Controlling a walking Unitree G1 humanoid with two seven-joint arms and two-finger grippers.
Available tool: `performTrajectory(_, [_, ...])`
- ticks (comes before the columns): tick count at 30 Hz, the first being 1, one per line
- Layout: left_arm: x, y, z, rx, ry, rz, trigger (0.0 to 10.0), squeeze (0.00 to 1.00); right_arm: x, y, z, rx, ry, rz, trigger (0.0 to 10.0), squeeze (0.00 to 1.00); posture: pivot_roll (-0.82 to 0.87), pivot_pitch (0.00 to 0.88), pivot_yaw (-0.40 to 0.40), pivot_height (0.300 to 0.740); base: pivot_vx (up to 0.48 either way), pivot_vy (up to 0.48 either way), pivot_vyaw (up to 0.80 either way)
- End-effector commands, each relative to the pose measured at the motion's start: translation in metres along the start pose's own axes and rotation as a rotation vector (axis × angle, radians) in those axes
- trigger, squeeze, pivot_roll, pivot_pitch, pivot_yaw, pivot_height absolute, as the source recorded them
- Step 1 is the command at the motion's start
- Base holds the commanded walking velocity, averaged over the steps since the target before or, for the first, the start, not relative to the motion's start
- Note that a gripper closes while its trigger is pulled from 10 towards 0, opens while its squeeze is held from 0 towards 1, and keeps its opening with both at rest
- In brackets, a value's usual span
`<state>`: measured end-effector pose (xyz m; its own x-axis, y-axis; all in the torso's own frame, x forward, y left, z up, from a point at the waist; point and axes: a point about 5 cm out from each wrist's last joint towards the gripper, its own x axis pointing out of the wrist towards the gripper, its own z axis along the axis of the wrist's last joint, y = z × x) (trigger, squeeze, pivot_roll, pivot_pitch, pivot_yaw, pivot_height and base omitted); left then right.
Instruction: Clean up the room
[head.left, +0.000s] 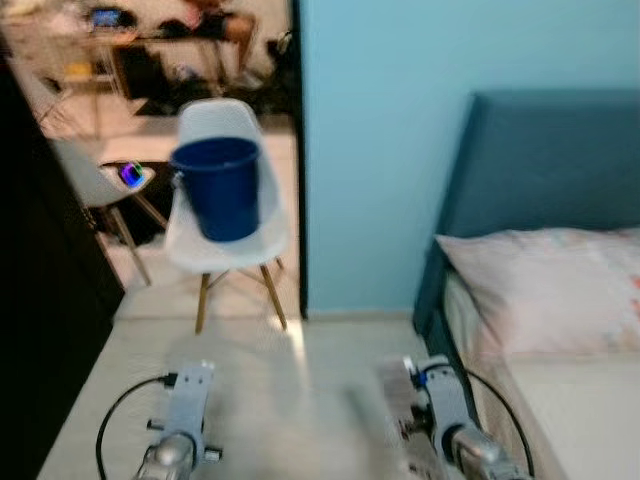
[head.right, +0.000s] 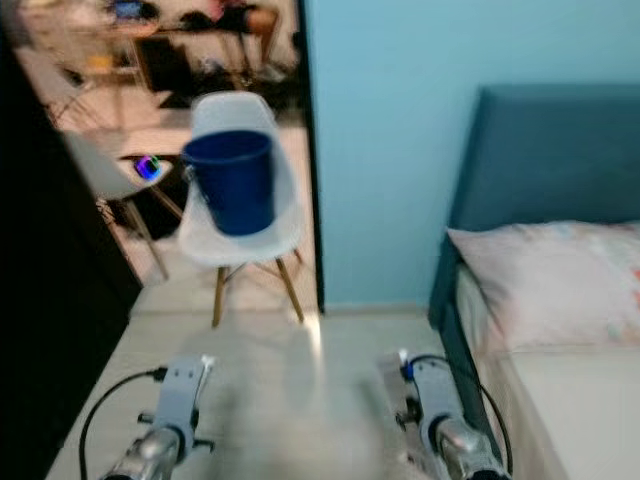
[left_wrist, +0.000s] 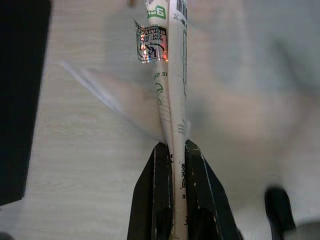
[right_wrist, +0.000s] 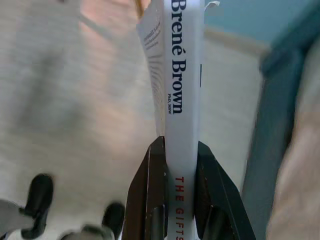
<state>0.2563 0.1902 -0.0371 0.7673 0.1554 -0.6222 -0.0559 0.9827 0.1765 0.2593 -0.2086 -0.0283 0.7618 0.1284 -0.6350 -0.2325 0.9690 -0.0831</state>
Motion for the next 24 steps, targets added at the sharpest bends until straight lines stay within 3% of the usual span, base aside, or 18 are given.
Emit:
performTrajectory(1, [0.003,0.005,0.013,-0.035,-0.044,0.022,10.0,0.00,0.005,0.014,0.010,-0.015,-0.047,0.057,10.0,0.00,-0.07,0.000,-0.021,0.740,0.480,0.000,0.71])
performTrajectory(7, [0.007,0.015,0.041,-0.077,-0.136,0.061,10.0,0.00,0.007,0.016,0.019,0.015,-0.085,0.063,10.0,0.00,-0.07,0.000,-0.017,0.740,0.480,0.000,0.24])
performTrajectory(9, [0.009,0.022,0.062,-0.109,-0.205,0.071,10.0,0.00,0.008,0.016,0.026,0.029,-0.109,0.065,10.0,0.00,-0.07,0.000,-0.015,0.740,0.480,0.000,0.00])
performTrajectory(10, [0.009,0.022,0.062,-0.109,-0.205,0.071,10.0,0.00,0.008,0.016,0.026,0.029,-0.109,0.065,10.0,0.00,-0.07,0.000,-0.015,0.740,0.480,0.000,0.00])
performTrajectory(12, [0.009,0.024,0.090,-0.128,-0.303,0.042,10.0,0.00,0.009,0.016,0.026,0.044,-0.105,0.062,10.0,0.00,-0.07,0.000,-0.016,0.740,0.480,0.000,0.00])
performTrajectory(15, [0.009,0.024,0.090,-0.128,-0.303,0.042,10.0,0.00,0.009,0.016,0.026,0.044,-0.105,0.062,10.0,0.00,-0.07,0.000,-0.016,0.740,0.480,0.000,0.00])
performTrajectory(16, [0.008,0.024,0.105,-0.133,-0.359,0.025,10.0,0.00,0.009,0.016,0.026,0.040,-0.097,0.058,10.0,0.00,-0.07,0.000,-0.016,0.740,0.480,0.000,0.00])
performTrajectory(17, [0.004,0.028,0.139,-0.134,-0.480,0.014,10.0,0.00,0.009,0.017,0.024,0.050,-0.093,0.058,10.0,0.00,-0.07,0.000,-0.016,0.740,0.480,0.000,0.00])
performTrajectory(19, [0.004,0.028,0.139,-0.134,-0.480,0.014,10.0,0.00,0.009,0.017,0.024,0.050,-0.093,0.058,10.0,0.00,-0.07,0.000,-0.016,0.740,0.480,0.000,0.00])
performTrajectory(24, [-0.003,0.031,0.173,-0.165,-0.605,0.006,10.0,0.00,0.008,0.016,0.022,0.088,-0.094,0.051,10.0,0.00,-0.08,0.000,-0.011,0.740,0.480,0.000,0.00])
